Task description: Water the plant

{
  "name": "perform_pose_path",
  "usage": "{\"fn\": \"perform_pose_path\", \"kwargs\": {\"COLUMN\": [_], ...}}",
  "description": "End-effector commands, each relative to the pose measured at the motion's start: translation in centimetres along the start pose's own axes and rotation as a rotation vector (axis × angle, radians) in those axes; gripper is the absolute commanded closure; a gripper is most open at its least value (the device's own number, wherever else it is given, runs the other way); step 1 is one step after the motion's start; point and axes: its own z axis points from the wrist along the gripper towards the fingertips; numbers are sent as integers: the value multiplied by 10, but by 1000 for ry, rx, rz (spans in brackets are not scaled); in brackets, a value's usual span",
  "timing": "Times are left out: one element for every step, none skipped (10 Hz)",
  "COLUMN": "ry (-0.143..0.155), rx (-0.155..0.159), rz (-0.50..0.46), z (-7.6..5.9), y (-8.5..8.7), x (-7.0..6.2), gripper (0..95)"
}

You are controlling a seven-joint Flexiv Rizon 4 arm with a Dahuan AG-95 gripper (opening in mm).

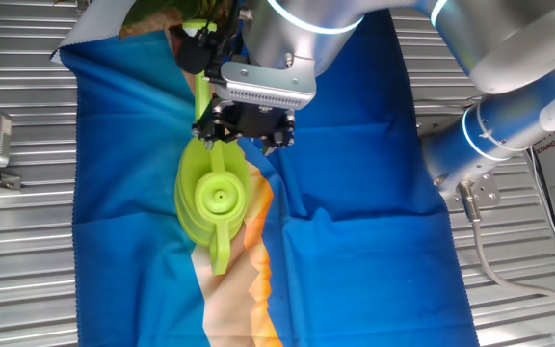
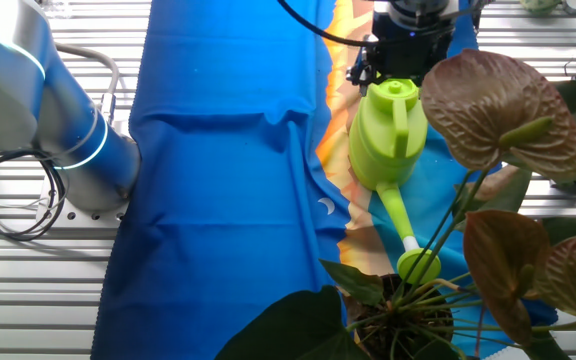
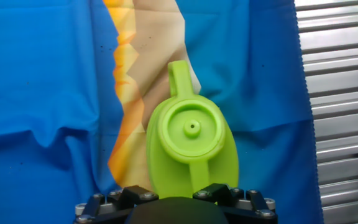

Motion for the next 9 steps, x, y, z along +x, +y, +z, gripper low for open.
{"fn": "perform_pose_path", "kwargs": {"ry": [4,8,10,13,13,9,10,12,12], "rx": [3,5,6,9,10,14,15,16,17], "rz": [9,13,15,20,24,31,30,30,33], "z": [2,3,3,6,7,11,13,13,13], "y": [-1,-1,-1,0,1,3,4,4,3], "x": [-1,-2,-2,-4,-4,-4,-3,-3,-3], "gripper": [190,190,190,190,190,190,190,190,190]}}
